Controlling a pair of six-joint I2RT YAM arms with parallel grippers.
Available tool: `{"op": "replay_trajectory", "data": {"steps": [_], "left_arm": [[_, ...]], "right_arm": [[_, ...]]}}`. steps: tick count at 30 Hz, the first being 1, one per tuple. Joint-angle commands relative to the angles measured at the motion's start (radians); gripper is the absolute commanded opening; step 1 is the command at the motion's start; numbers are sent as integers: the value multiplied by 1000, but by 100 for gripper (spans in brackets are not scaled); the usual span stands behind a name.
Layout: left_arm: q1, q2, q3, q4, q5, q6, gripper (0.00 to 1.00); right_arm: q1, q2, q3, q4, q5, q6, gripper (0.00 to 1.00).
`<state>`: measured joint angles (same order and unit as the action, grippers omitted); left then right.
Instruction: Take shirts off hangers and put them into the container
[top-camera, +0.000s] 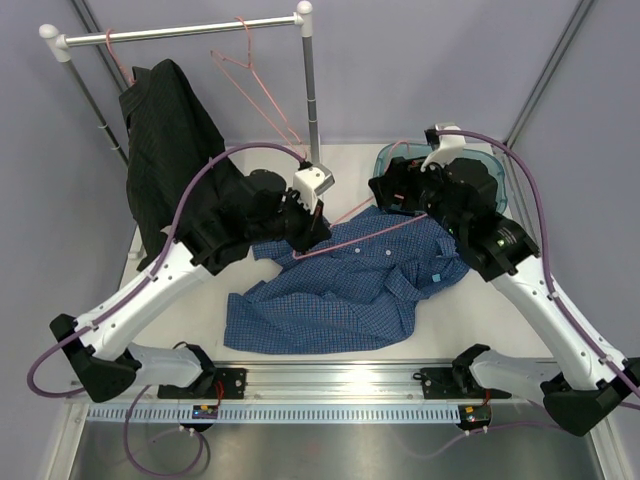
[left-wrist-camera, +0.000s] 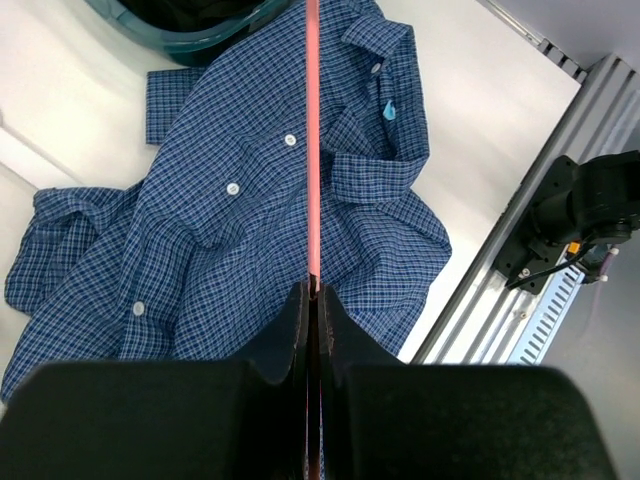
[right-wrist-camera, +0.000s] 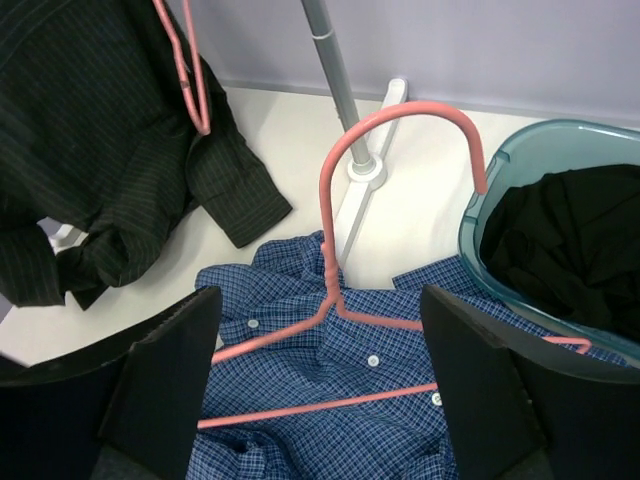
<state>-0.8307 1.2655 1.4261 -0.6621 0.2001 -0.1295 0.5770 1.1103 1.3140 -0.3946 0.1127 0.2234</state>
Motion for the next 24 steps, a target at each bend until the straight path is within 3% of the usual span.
{"op": "replay_trajectory", "data": {"steps": [1,3,7,15,20,24], "left_arm": [[-4,-52,-12,19,-47,-1,0],[-5,-75,-25,-2,-70,2,0],[-2,-133,-73,-66,-149,-2,0],[12,-305,-199,-235,-450,-125,0],[12,-512,-283,-176,-496,-183,0],[12,-552,-245,-212,-586,-190,0]], "right_arm": [[9,-49,2,-13,-68,19,94],[11,-75,5,-32,-100,19,100],[11,-116,13,-79,-142,14,99],[9,-191,-33,-105,-44,-12,99],[11,-187,-58,-107,-28,-22,99],[11,-176,-76,-107,-45,-19,99]]}}
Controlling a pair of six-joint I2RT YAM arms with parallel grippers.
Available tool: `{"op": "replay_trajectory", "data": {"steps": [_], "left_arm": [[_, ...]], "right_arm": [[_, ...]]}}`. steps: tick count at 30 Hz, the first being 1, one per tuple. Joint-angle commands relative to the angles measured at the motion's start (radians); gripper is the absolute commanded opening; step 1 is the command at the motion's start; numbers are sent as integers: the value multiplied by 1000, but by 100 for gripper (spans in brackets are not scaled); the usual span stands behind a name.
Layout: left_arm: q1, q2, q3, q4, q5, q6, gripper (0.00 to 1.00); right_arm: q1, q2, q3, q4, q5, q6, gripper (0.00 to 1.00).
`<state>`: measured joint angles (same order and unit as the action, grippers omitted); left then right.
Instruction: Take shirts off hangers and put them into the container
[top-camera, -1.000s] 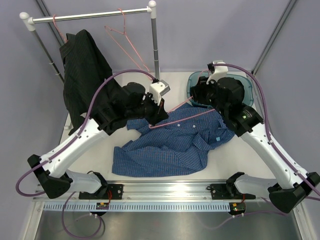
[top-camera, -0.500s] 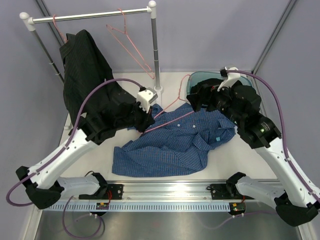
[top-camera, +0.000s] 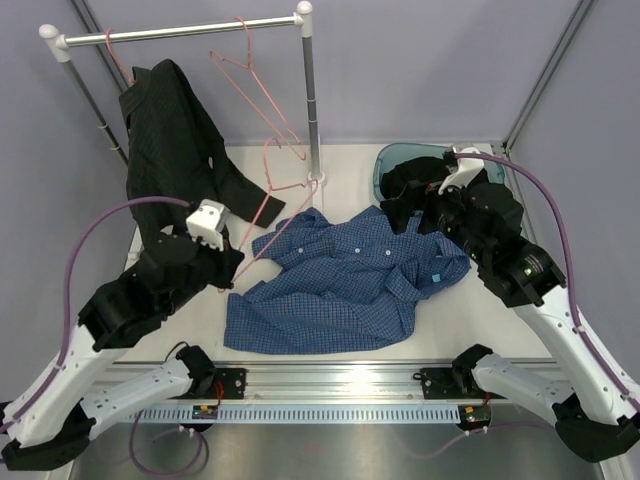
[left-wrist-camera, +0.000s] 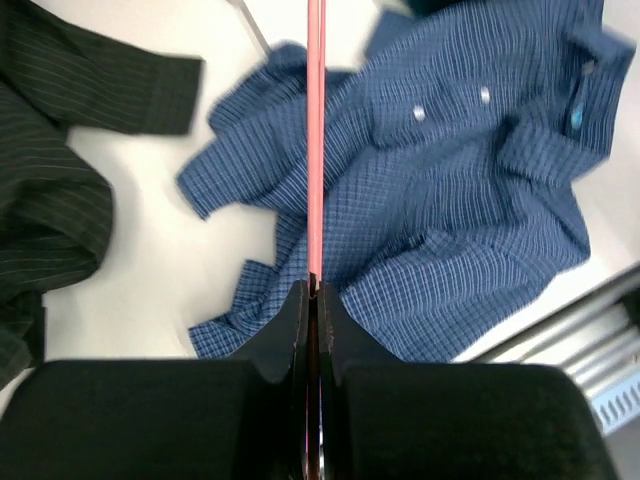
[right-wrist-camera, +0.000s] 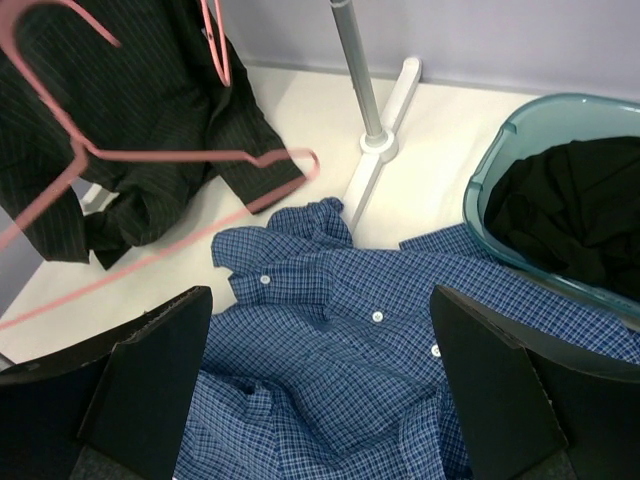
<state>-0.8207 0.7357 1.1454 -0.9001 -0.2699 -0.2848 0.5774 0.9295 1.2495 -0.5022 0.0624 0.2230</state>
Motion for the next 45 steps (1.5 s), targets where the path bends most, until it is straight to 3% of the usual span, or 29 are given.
{"op": "replay_trajectory", "data": {"steps": [1,6,11,18,31,45], "left_arm": [[2,-18,48,4,-141,-36,0],[2,56,132,-134,-303,-59,0],[72,137,207,-96,-397,-21,0],[259,205,273,170,-284,91,0],[448,435,549,268,-239,240,0],[600,562,548,392,-34,240,0]], "right_arm": [[10,5,-13,2,2,-20,99],[9,-3,-22,10,11,-28,99],[10,-9,-41,19,22,-22,100],[10,-31,-102,25,8,-2,100],[10,-72,-145,21,-16,18,99],[9,-52,-159,33,-27,16,100]]}}
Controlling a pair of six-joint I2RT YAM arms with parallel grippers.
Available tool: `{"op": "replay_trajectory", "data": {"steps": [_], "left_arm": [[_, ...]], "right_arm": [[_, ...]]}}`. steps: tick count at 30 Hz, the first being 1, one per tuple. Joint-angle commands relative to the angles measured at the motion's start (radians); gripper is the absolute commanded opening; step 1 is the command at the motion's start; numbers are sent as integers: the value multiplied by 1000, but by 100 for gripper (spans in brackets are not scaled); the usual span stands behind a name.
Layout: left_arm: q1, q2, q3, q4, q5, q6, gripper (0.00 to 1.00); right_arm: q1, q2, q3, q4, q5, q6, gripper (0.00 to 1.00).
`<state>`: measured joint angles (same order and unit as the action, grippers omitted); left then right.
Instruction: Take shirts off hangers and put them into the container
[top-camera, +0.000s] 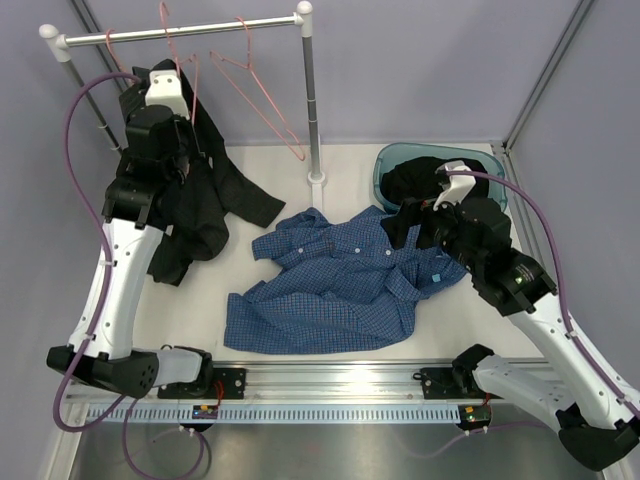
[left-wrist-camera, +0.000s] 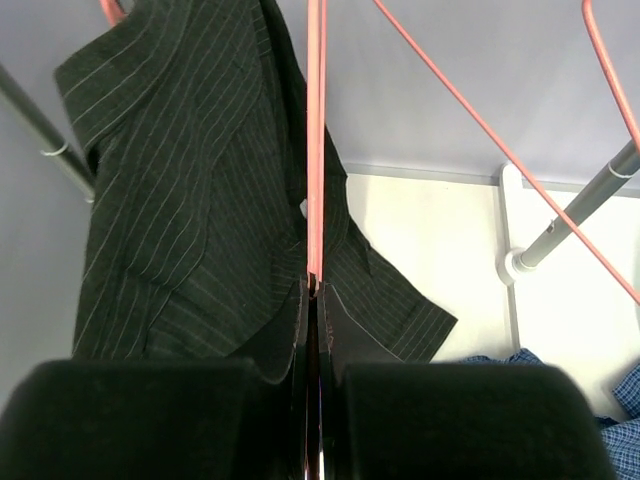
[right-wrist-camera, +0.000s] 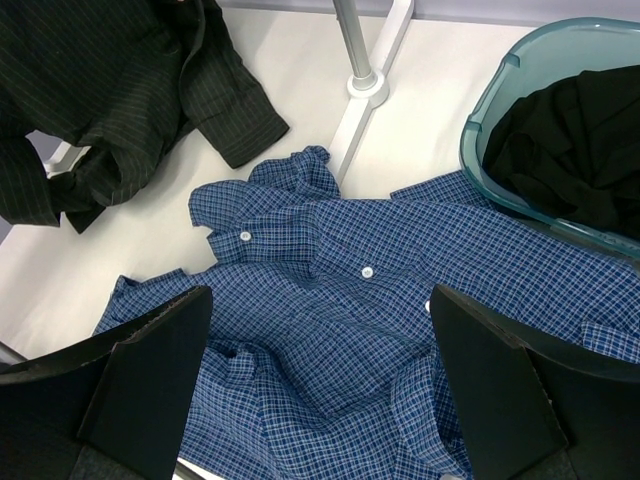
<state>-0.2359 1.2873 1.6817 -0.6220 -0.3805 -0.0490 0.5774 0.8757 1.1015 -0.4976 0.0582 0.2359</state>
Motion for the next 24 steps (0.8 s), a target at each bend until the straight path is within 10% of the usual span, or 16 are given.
{"op": "replay_trajectory", "data": {"steps": [1,15,24], "left_arm": [[15,12,6,122,86,3,0],[24,10,-145,148,112,-77,2],[24,-35,-169,137,114,-95,58]], "right_arm": [[10,2,-14,30,-23,3,100],[9,22,-89,37,-23,22,100],[10,78,-115,24,-14,43,100]]}}
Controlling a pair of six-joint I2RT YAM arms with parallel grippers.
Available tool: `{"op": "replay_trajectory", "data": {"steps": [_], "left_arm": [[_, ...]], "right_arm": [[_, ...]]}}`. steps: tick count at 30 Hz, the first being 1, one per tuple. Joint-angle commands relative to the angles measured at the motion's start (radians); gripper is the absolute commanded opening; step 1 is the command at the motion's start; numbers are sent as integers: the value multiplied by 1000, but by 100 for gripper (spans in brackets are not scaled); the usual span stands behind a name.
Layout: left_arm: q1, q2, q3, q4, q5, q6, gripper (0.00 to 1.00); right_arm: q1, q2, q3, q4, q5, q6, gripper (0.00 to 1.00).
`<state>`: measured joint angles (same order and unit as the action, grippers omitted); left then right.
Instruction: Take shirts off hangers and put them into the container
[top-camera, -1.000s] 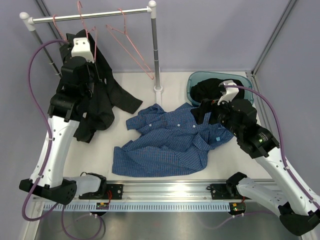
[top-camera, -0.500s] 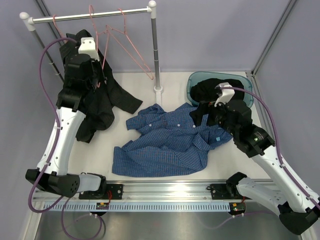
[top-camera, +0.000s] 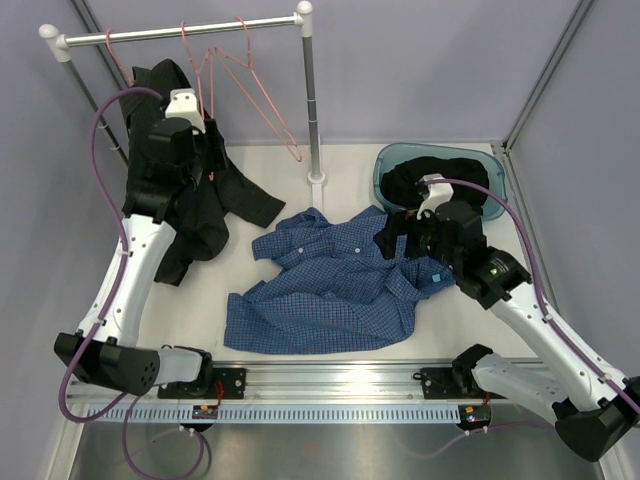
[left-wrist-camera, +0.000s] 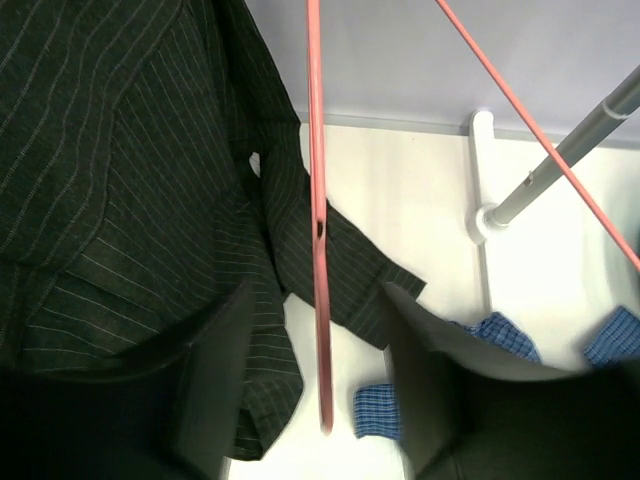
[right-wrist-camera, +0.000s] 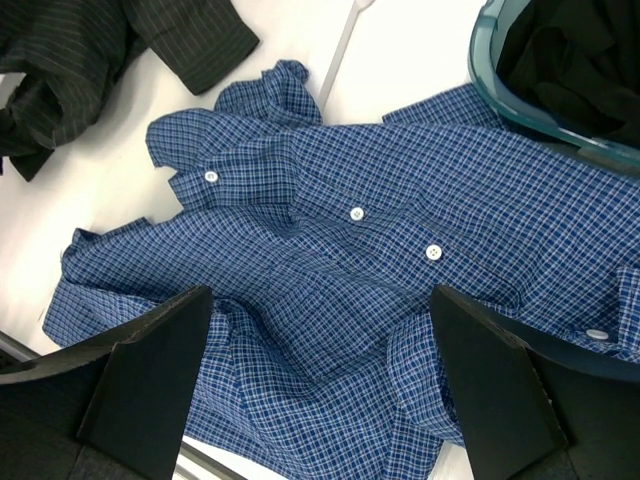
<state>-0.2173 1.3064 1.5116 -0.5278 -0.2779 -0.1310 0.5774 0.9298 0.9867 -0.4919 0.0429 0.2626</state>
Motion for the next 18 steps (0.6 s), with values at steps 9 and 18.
{"op": "replay_trajectory", "data": {"steps": [9,18], "left_arm": [[6,-134,35,-58,28,-6,99],[6,-266,9,-170,35,5,99]], "right_arm": [[10,234,35,-73,-1,111,99],[27,440,-19,-30,81,252,99]]}}
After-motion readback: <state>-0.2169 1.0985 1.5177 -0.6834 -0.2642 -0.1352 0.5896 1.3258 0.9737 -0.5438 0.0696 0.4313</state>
